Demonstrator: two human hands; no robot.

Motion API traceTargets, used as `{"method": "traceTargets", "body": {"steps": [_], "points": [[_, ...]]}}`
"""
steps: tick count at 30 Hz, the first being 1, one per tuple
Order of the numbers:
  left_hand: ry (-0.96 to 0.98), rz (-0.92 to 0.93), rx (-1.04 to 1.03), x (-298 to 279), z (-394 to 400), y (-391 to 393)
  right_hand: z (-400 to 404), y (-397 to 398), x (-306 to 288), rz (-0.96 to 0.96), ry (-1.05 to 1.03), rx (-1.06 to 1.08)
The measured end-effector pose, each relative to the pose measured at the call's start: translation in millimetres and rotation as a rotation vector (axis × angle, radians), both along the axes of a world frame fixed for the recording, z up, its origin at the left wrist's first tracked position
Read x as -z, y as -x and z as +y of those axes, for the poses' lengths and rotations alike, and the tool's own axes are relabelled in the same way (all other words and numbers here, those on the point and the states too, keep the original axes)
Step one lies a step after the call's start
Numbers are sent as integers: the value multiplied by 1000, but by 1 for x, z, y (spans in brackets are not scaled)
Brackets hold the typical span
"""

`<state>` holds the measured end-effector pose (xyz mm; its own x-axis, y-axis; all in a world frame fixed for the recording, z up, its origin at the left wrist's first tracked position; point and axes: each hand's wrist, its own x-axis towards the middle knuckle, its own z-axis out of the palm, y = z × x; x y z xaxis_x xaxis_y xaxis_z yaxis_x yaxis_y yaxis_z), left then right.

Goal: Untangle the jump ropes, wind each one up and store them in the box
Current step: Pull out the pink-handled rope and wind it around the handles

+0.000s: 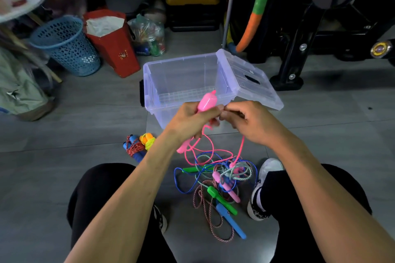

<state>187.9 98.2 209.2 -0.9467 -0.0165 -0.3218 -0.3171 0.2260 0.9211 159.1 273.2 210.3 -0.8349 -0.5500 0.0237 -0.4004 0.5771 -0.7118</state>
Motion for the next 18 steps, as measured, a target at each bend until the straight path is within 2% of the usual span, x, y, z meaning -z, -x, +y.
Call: {"method": "traceTargets", "body": {"steps": [3,5,7,9,11,14,16,18], "points": [[-30,23,-61,0,-5,0,-1,0,1,-28,15,19],[-188,78,-225,-1,-13,3,2,3,4,-86,-14,44],[-393,108,-433,-5,-25,8,11,7,10,-132,-145,69],[-472,71,-598,-9,-39,11,20,11,16,-166,-356,70],[-258,2,-600,-6,-48,10,24,12,18,-182,-451,82],[208,7,-400,6,-43,4,18,9,14,-190,-252,120],[289,53,-242,9,-31,0,12,7,9,-166,-153,101],[243,44,-79,6,-19,-2,5,3,7,-136,-127,57]]}}
